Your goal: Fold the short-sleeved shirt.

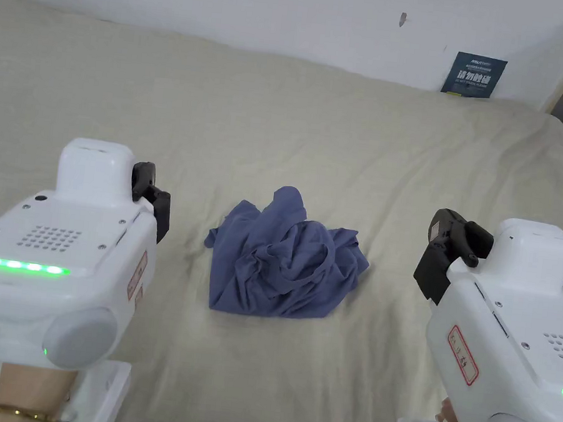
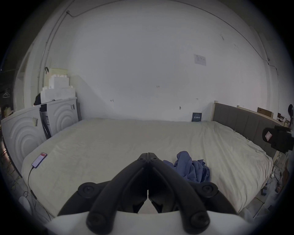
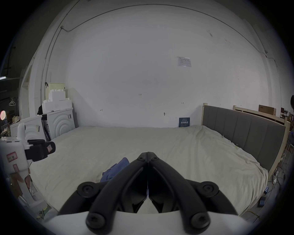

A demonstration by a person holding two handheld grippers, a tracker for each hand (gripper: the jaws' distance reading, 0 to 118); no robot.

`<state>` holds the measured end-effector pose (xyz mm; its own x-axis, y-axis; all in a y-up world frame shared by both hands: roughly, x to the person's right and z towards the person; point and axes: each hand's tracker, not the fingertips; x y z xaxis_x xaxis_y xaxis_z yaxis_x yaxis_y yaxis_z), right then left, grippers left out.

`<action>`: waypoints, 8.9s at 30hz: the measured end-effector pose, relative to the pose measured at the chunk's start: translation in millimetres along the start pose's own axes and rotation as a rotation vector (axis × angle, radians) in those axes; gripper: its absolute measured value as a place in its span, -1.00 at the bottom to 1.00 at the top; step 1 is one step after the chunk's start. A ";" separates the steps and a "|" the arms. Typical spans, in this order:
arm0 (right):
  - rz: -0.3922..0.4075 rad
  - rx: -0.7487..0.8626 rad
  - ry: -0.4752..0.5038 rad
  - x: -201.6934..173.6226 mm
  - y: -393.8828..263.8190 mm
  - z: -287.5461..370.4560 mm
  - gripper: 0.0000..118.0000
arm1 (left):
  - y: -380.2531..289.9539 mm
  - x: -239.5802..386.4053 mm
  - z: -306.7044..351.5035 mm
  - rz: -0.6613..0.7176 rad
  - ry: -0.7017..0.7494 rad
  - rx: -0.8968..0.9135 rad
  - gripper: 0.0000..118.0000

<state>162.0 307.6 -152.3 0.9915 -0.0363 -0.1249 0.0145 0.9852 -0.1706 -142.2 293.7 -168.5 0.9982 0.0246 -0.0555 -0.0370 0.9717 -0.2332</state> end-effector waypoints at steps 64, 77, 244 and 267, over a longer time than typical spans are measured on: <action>-0.090 -0.760 -0.030 43.5 -19.8 -277.9 1.00 | -1.1 -13.5 -216.8 0.202 -0.155 -0.551 -0.90; -0.239 -1.027 -0.221 59.6 -94.4 -325.8 0.28 | -33.5 -26.0 -223.9 0.210 -0.136 -0.610 -0.90; -0.205 -0.479 -0.268 152.9 -52.7 14.4 0.89 | -40.7 -76.6 2.1 0.181 0.082 -0.229 0.91; -0.045 -0.094 -0.083 49.4 -14.6 38.0 -0.95 | -15.8 -1.1 26.3 -0.062 0.025 0.060 -1.00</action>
<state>215.6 297.8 -118.9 0.9975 -0.0619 -0.0340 0.0507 0.9628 -0.2654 -141.4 284.5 -139.2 0.9969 -0.0409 -0.0672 0.0283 0.9835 -0.1787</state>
